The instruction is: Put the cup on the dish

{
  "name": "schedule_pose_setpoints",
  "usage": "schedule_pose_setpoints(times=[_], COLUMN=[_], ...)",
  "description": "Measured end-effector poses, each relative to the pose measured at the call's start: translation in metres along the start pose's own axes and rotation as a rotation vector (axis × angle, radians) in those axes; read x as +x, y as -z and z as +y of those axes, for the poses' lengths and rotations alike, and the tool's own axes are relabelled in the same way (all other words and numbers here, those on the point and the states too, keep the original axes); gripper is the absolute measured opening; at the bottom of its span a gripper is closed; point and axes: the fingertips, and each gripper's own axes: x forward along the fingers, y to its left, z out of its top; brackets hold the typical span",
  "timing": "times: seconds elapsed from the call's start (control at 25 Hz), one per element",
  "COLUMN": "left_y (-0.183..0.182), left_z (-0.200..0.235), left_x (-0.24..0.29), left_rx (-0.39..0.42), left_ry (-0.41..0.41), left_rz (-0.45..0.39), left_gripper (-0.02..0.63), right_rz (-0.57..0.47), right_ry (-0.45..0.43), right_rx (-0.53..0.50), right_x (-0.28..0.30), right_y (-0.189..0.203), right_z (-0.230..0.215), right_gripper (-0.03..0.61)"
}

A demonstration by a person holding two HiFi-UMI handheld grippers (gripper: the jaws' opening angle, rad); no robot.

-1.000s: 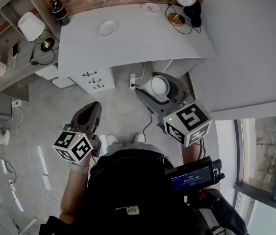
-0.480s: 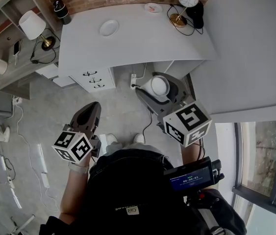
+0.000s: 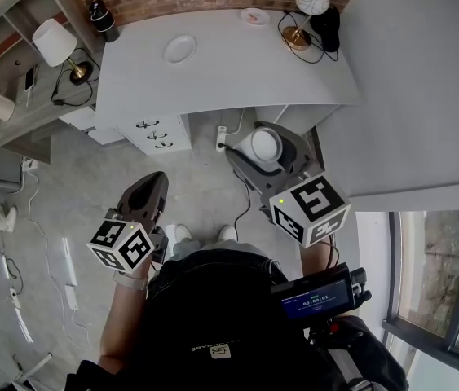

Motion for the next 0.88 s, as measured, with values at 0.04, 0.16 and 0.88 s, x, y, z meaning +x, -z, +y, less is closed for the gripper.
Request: schedule_pose_setpoints(times=[0.04, 0.16, 0.88], left_y=[0.001, 0.004, 0.014], left_z=[-0.003, -0.013, -0.038], left_x=[0.002, 0.010, 0.035], left_rx=[0.001, 0.008, 0.021], left_ry=[-0.004, -0.016, -0.045], left_rz=[-0.001, 0.000, -0.001], left_gripper=[0.005, 0.005, 0.005], right_rz=[-0.001, -0.006, -0.018], right_ry=[-0.004, -0.016, -0.021], right_rx=[-0.003, -0.006, 0.013], right_x=[-0.002, -0.008, -0.021], right_y=[0.001, 0.003, 0.018], right_z=[-0.003, -0.013, -0.054], right_gripper=[0.272, 0.272, 0.272])
